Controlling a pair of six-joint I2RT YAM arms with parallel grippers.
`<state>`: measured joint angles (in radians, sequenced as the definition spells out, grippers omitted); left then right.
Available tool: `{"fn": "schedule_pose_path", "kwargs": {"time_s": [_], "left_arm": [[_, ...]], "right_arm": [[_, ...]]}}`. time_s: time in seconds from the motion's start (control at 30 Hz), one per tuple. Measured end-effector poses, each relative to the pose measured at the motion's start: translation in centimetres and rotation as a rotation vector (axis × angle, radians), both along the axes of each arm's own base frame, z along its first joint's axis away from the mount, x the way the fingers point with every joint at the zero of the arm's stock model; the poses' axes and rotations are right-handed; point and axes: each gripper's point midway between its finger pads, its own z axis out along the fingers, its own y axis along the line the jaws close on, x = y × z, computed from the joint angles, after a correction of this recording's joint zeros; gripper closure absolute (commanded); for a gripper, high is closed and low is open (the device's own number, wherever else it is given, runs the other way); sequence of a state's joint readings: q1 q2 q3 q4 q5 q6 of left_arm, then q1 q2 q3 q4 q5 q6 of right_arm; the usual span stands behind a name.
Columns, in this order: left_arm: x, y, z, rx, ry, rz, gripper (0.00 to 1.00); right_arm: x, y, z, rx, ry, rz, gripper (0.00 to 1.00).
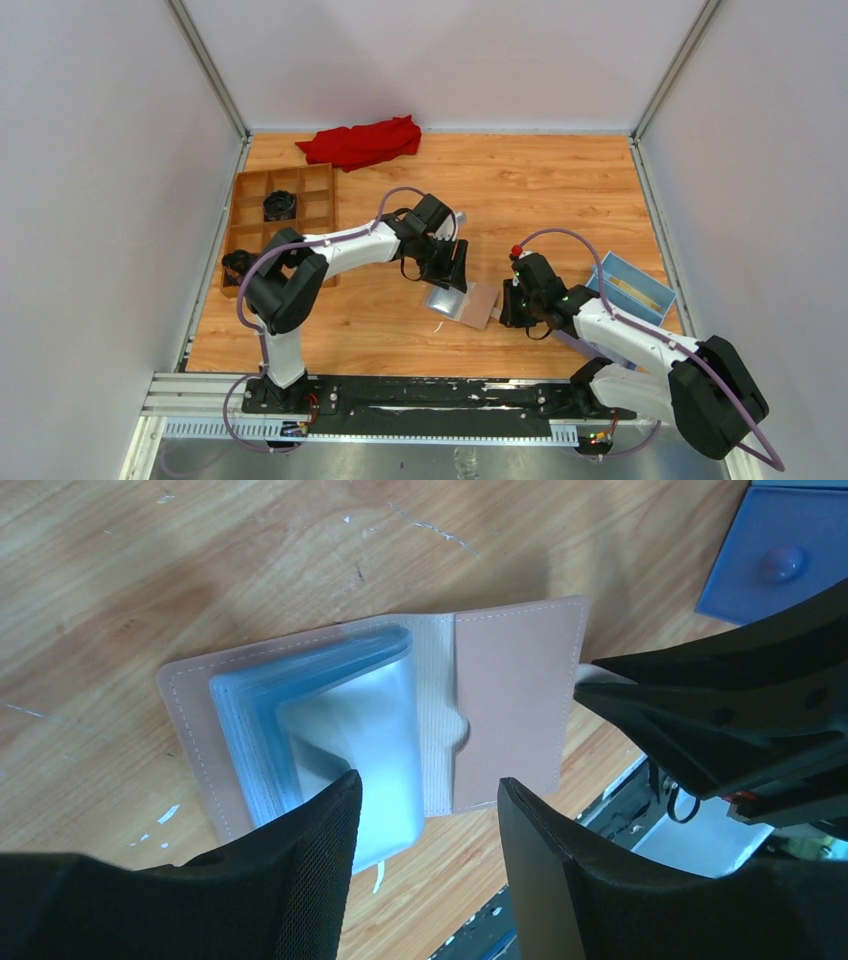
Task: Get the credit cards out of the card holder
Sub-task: Remove the credit card from the card holder.
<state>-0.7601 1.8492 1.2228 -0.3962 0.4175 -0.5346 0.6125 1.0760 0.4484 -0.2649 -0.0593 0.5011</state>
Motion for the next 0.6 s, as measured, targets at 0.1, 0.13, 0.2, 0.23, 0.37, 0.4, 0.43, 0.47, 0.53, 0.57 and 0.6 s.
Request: {"fn": "schedule_pose_path", "kwargs": {"time_s": [0.1, 0.13, 0.2, 0.23, 0.37, 0.4, 0.43, 0.47, 0.53, 0.57, 0.6], "left_arm": [[0.0, 0.0, -0.1, 0.002, 0.001, -0.001, 0.42], [0.1, 0.2, -0.2, 0.02, -0.008, 0.008, 0.42], [0.6, 1.0, -0.5, 0.082, -0.031, 0.032, 0.42], [1.0, 1.4, -0.6, 0.107, -0.045, 0.042, 0.42], [1.8, 2.5, -0.8, 0.178, -0.087, 0.067, 0.41], [1.8, 2.8, -1.0, 0.193, -0.086, 0.07, 0.41], [1.8, 3.0, -1.1, 0.205, -0.087, 0.072, 0.41], [1.7, 3.1, -1.2, 0.21, -0.085, 0.072, 0.41], [1.6, 3.2, -1.2, 0.211, -0.083, 0.071, 0.42], [1.6, 3.1, -1.2, 0.209, -0.081, 0.07, 0.42], [1.5, 3.1, -1.2, 0.205, -0.079, 0.067, 0.42]], "right_arm": [[0.0, 0.0, 0.0, 0.001, -0.001, 0.0, 0.76], [0.0, 0.0, 0.0, 0.001, -0.001, 0.0, 0.76], [0.0, 0.0, 0.0, 0.001, -0.001, 0.0, 0.76], [0.0, 0.0, 0.0, 0.001, -0.002, 0.0, 0.76], [0.0, 0.0, -0.1, 0.0, 0.002, 0.0, 0.76], [0.0, 0.0, -0.1, -0.002, 0.003, 0.0, 0.76], [0.0, 0.0, -0.2, -0.003, 0.005, 0.0, 0.76], [0.0, 0.0, -0.2, -0.003, 0.006, 0.001, 0.76], [0.0, 0.0, -0.2, -0.004, 0.007, 0.001, 0.76], [0.0, 0.0, -0.2, -0.003, 0.007, 0.001, 0.76], [0.0, 0.0, -0.2, -0.004, 0.007, 0.001, 0.76]]}}
